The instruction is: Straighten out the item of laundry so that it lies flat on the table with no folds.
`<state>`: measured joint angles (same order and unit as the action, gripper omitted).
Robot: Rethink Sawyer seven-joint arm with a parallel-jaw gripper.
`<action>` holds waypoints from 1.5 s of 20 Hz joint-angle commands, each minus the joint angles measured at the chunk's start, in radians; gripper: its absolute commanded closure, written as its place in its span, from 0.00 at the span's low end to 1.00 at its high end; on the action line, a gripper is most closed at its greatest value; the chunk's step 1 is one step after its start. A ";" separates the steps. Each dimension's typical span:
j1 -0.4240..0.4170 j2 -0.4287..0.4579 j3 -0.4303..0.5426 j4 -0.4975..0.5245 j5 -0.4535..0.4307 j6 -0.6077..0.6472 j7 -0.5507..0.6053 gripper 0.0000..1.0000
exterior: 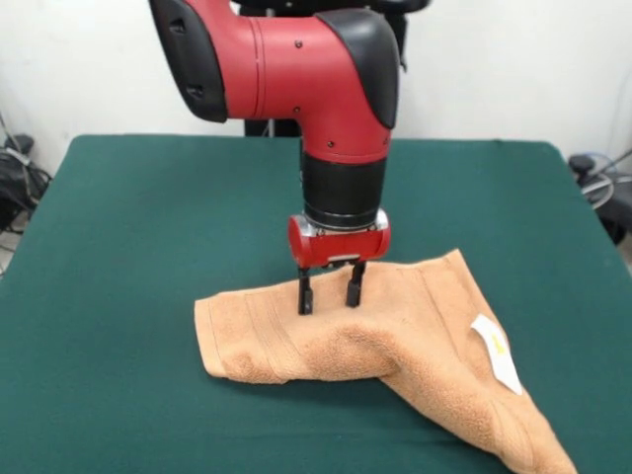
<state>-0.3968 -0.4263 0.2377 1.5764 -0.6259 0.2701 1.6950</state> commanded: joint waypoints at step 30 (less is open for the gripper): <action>-0.139 -0.163 0.047 0.315 0.056 0.016 0.065 1.00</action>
<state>-0.4743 -0.5141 0.2396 1.7067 -0.5937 0.2533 1.6950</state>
